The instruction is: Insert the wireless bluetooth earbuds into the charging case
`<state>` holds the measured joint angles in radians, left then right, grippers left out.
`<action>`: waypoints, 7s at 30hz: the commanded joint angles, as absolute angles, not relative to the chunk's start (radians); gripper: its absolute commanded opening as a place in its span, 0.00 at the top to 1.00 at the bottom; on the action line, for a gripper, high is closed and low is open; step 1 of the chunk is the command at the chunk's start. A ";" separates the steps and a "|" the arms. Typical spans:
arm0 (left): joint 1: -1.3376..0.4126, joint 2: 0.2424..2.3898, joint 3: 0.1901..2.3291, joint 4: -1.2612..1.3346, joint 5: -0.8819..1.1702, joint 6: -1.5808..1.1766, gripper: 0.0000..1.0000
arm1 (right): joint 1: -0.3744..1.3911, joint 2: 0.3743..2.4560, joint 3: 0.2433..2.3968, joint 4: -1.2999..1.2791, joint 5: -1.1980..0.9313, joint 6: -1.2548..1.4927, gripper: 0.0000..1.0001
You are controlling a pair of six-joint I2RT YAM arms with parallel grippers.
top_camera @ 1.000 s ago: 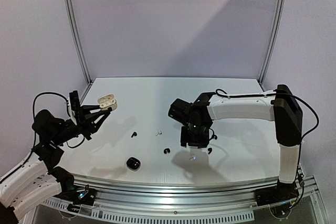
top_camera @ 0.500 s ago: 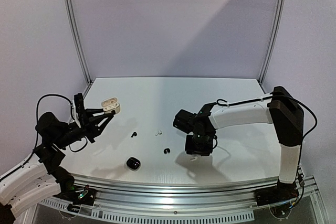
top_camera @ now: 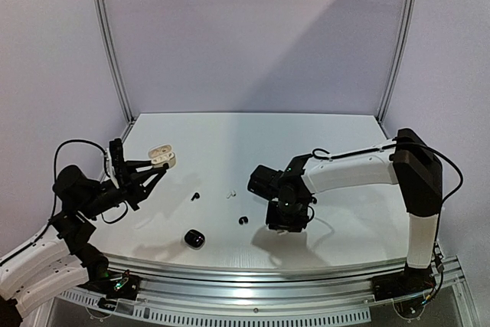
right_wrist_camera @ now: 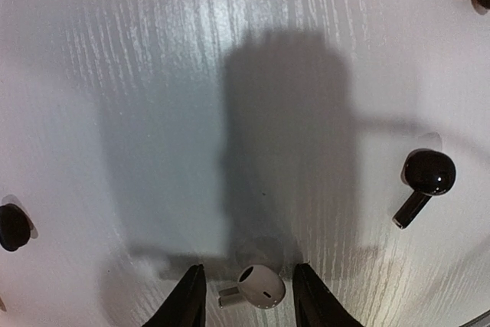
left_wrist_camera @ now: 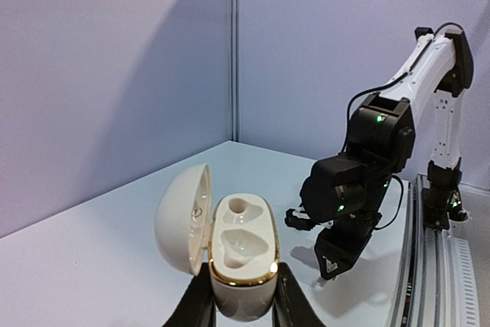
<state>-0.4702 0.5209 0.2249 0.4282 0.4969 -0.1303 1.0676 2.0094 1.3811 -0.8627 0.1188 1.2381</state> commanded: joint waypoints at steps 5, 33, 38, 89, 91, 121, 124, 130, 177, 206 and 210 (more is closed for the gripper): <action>-0.483 0.500 0.203 0.418 0.492 -0.119 1.00 | 1.092 2.014 1.373 -0.935 0.119 1.274 0.60; -0.483 0.506 0.202 0.421 0.486 -0.111 1.00 | 1.083 2.008 1.480 -0.977 0.137 0.951 0.57; -0.483 0.506 0.204 0.419 0.484 -0.108 1.00 | 1.071 2.037 1.483 -0.994 0.147 0.951 0.60; -0.484 0.517 0.209 0.423 0.470 -0.106 1.00 | 1.039 2.064 1.730 -1.097 0.209 0.771 0.98; -0.485 0.528 0.219 0.431 0.481 -0.103 1.00 | 1.045 2.038 1.835 -1.088 0.265 0.730 1.00; -0.627 0.638 0.331 0.495 0.285 -0.066 1.00 | 1.257 1.970 1.978 -0.115 0.058 -0.141 1.00; -0.627 0.634 0.336 0.493 0.287 -0.068 1.00 | 1.258 1.973 1.959 -0.113 0.086 -0.160 1.00; -0.627 0.625 0.337 0.485 0.289 -0.072 1.00 | 1.257 1.979 1.925 -0.109 0.111 -0.171 1.00; -0.627 0.621 0.354 0.499 0.309 -0.104 1.00 | 1.257 1.986 1.839 -0.135 0.189 -0.245 0.97; -0.627 0.635 0.351 0.553 0.291 -0.084 1.00 | 1.258 2.035 1.879 -0.165 0.211 -0.263 0.88; -0.627 0.634 0.350 0.553 0.284 -0.082 1.00 | 1.258 2.036 1.878 -0.169 0.218 -0.267 0.86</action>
<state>-0.6125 0.6418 0.3157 0.4702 0.2806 -0.0971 1.2522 1.9934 1.8748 -0.1028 0.2043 -0.2584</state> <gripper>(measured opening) 0.221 0.157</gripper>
